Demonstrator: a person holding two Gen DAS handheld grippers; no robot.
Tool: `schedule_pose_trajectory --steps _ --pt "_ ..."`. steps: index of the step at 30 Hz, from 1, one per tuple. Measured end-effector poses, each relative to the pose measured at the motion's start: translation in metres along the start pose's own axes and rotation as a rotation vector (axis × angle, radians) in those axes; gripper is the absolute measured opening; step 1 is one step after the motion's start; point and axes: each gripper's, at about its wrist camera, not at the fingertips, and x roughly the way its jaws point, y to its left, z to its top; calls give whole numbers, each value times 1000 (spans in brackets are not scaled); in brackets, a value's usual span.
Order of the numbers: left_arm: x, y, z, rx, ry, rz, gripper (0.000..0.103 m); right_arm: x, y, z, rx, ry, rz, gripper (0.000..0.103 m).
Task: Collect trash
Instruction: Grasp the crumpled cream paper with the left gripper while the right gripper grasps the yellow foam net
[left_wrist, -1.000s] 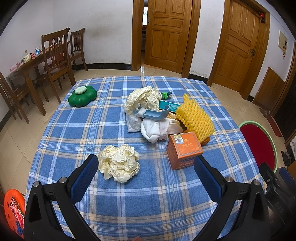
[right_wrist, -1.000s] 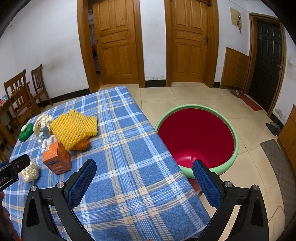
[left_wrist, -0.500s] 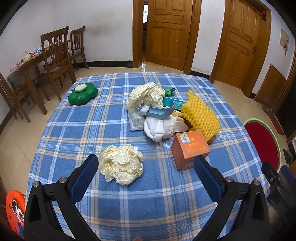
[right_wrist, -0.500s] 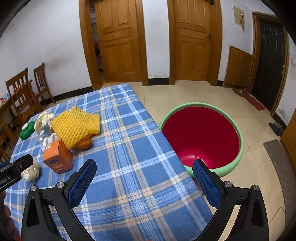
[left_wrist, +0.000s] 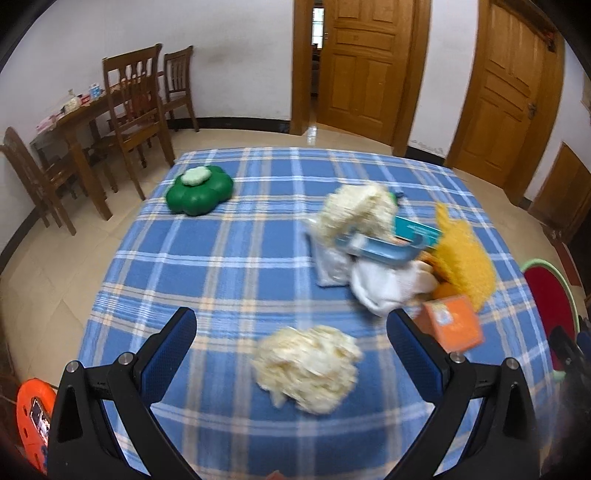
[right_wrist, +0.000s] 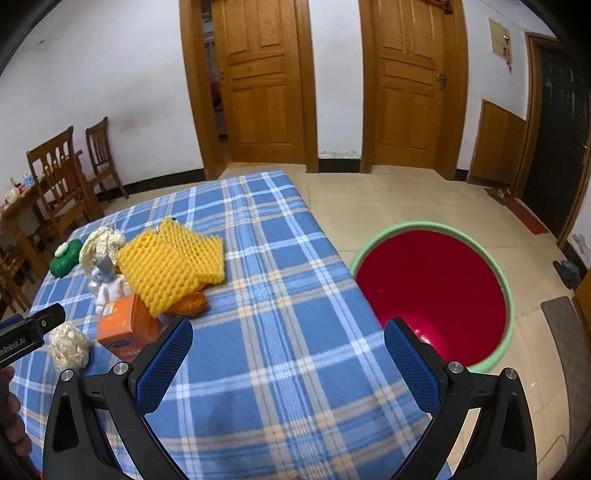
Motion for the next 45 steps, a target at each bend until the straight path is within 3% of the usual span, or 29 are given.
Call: schedule_pose_trajectory --steps 11,23,27,34,40,45 --pt "35 33 18 -6 34 59 100 24 23 19 16 30 93 103" --pt "62 55 21 -16 90 -33 89 49 53 28 11 69 154 103" --pt "65 65 22 -35 92 -62 88 61 62 28 2 106 181 89" --pt "54 65 20 -5 94 -142 86 71 73 24 -7 149 222 43" --pt "36 52 11 43 83 -203 86 65 77 21 -11 127 236 16" --pt "23 43 1 71 98 -251 86 46 74 22 -19 63 224 13"
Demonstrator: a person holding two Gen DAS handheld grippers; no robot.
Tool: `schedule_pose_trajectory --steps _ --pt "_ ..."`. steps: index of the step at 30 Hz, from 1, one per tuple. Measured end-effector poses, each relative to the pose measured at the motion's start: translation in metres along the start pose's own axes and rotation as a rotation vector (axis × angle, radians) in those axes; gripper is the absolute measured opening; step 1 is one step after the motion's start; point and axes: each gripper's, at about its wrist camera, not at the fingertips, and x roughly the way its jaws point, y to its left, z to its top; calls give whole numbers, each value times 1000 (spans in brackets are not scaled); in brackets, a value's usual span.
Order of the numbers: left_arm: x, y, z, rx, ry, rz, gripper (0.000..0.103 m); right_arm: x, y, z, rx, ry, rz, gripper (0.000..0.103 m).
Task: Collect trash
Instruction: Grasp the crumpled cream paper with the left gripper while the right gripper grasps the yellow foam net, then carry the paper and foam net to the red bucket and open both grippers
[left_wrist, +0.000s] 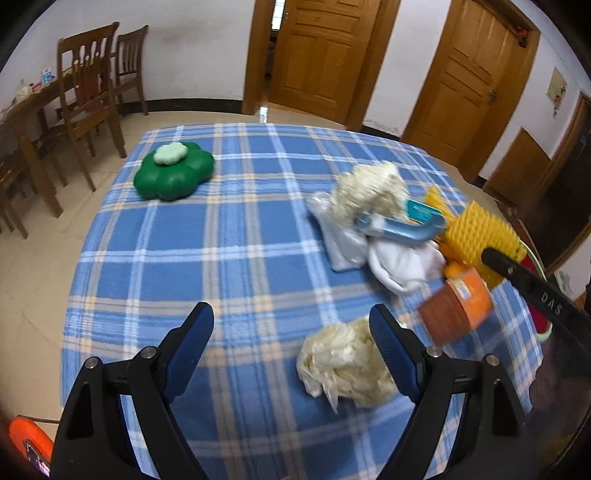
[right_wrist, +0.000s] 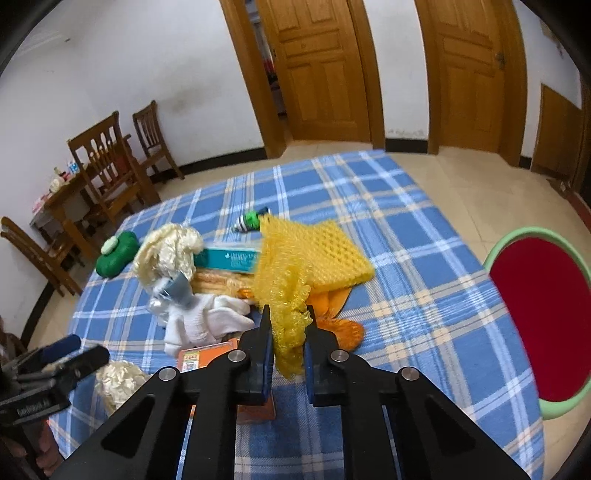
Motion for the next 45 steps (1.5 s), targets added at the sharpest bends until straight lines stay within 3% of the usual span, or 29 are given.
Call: schedule_pose_trajectory --steps 13,24,32,45 --pt "10 -22 -17 29 50 -12 86 -35 -14 -9 25 -56 -1 12" --pt "17 -34 -17 17 76 -90 66 -48 -26 -12 55 -77 -5 12" --pt "18 -42 -18 12 83 -133 44 -52 -32 -13 65 -82 0 12" --pt "-6 -56 -4 37 5 -140 40 -65 -38 -10 69 -105 10 12"
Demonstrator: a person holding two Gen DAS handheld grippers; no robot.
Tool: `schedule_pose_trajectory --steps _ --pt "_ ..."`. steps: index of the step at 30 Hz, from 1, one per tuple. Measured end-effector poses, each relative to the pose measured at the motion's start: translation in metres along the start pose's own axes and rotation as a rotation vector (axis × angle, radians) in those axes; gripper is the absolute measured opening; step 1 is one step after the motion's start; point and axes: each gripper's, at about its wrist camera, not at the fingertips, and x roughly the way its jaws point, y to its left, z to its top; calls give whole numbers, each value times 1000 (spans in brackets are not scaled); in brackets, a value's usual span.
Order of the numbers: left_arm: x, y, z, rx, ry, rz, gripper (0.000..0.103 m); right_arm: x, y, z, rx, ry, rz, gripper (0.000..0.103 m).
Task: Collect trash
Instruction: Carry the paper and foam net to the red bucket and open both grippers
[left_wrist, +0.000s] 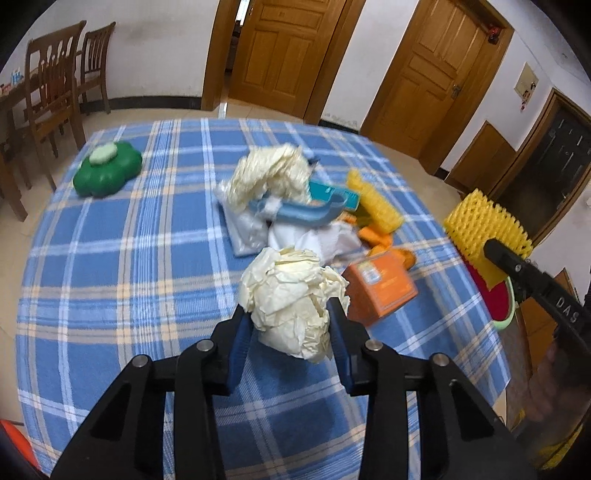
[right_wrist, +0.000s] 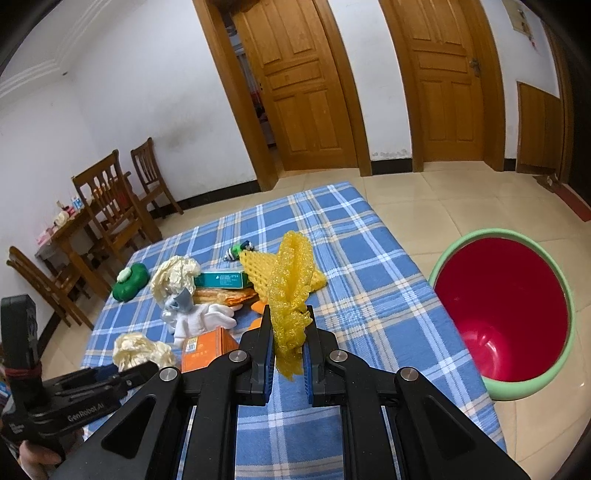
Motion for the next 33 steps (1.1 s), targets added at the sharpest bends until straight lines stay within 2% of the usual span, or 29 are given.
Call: schedule_pose_trajectory --steps 8,14,24,33 --pt "-12 -26 23 55 -57 -3 40 -17 -16 9 13 -33 -17 12" --pt "-5 -56 38 108 -58 -19 40 -24 -39 13 33 -45 -54 12" --pt "23 -120 55 195 -51 -52 40 -27 -95 17 75 -41 -145 12" --pt "57 -186 54 295 -14 -89 40 -20 -155 4 174 -4 -202 12"
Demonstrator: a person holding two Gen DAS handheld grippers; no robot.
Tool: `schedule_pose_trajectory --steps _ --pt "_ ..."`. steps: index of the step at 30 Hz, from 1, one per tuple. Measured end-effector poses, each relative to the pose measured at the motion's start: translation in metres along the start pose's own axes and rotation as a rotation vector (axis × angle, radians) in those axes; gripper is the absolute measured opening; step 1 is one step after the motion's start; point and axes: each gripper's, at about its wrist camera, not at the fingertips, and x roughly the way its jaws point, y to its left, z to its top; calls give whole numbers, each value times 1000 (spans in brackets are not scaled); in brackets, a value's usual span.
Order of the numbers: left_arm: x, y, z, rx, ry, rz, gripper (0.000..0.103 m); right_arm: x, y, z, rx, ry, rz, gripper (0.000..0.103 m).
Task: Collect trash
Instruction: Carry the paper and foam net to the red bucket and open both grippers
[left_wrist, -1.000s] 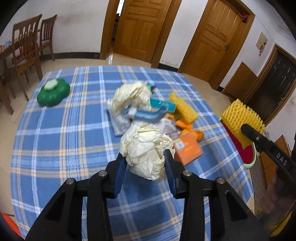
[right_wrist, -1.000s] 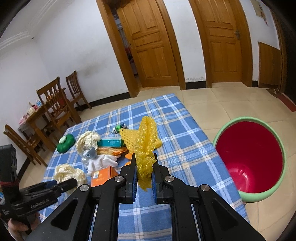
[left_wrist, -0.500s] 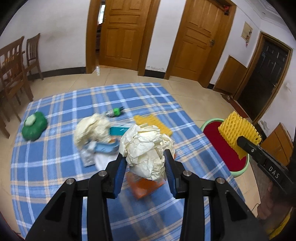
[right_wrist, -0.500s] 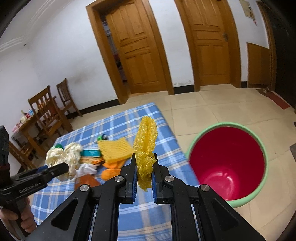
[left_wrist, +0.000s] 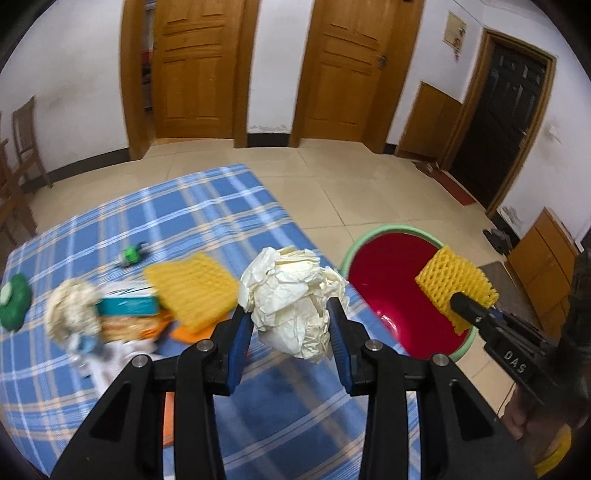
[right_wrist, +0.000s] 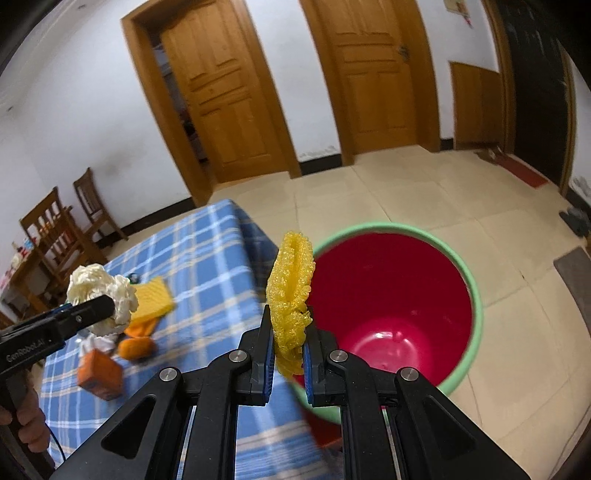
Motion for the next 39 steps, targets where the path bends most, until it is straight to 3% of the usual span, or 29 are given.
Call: schedule_pose_trajectory --steps 13,18,25,32,39 --pt "70 -73 8 125 61 -75 40 8 -60 -14 62 8 -104 15" --pt "89 -87 5 143 92 -93 40 9 -70 -21 96 23 -95 26" --pt "95 -100 3 179 99 -115 40 4 -83 -26 142 16 -83 28" --pt "94 -106 5 204 81 -103 63 -2 -88 -25 167 -4 -78 34" --pt "84 -100 7 177 73 -96 63 -4 -86 -24 170 -9 -76 38"
